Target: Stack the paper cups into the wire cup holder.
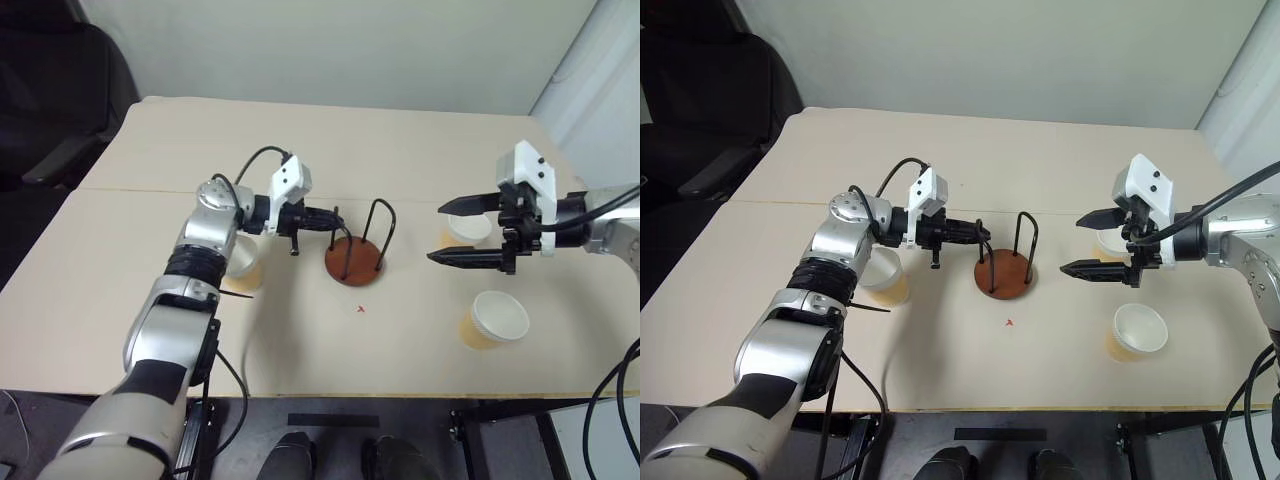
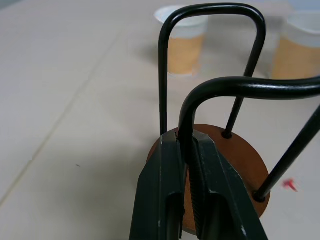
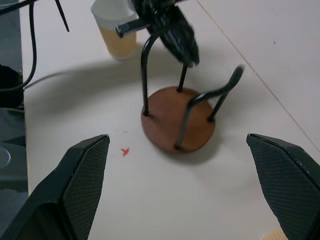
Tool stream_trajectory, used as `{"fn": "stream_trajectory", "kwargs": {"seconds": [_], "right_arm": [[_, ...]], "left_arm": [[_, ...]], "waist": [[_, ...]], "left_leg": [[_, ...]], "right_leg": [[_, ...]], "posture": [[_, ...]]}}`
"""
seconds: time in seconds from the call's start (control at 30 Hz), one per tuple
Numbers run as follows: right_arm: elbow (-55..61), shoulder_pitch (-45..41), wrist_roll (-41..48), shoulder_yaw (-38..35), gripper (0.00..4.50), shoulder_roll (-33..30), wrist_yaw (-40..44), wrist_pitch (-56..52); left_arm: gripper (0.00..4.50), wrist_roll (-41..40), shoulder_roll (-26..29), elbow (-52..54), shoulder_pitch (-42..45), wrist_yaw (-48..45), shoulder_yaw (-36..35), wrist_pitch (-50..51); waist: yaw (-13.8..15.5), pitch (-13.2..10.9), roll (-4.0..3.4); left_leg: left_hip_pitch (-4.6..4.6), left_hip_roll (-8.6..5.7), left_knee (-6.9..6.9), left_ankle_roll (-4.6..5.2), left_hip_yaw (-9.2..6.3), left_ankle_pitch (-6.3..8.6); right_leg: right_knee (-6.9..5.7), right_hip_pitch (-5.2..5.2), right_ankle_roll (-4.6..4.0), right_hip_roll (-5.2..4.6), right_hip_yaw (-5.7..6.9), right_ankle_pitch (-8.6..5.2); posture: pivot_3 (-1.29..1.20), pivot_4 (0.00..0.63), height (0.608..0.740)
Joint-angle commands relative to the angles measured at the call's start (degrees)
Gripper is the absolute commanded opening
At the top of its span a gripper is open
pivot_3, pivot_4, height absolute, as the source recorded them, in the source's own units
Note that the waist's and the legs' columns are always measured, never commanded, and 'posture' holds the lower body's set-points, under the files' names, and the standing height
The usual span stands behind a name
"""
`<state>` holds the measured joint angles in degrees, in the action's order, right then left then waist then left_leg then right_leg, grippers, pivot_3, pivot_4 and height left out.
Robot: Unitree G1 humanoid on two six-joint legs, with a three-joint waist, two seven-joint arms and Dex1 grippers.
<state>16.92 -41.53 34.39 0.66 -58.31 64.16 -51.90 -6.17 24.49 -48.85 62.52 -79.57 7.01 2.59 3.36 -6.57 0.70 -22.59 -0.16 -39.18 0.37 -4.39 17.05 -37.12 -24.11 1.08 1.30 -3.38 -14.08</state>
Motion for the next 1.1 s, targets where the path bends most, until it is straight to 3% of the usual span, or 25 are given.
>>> {"fn": "stream_trajectory", "kwargs": {"seconds": [0.03,1.1], "right_arm": [[1.66,-0.88,0.87,-3.12,4.5,-3.03,1.09,0.05],[1.41,-0.4,0.43,-3.39,4.5,-4.56,0.37,0.97]], "left_arm": [[0.09,-0.7,-0.12,4.72,-0.21,-1.34,0.3,0.67],[0.09,-1.6,-4.74,12.18,-4.56,-1.12,2.73,4.6]], "waist": [[0.08,0.0,0.0],[0.11,0.0,0.0]], "left_leg": [[-0.01,0.0,0.0,0.0,0.0,0.0],[-0.02,0.0,-0.18,0.02,0.02,0.01]], "right_leg": [[0.0,0.0,0.0,0.0,0.0,0.0],[-0.15,0.01,0.03,0.0,0.0,0.01]], "posture": [[0.0,0.15,0.74],[0.0,0.15,0.74]]}}
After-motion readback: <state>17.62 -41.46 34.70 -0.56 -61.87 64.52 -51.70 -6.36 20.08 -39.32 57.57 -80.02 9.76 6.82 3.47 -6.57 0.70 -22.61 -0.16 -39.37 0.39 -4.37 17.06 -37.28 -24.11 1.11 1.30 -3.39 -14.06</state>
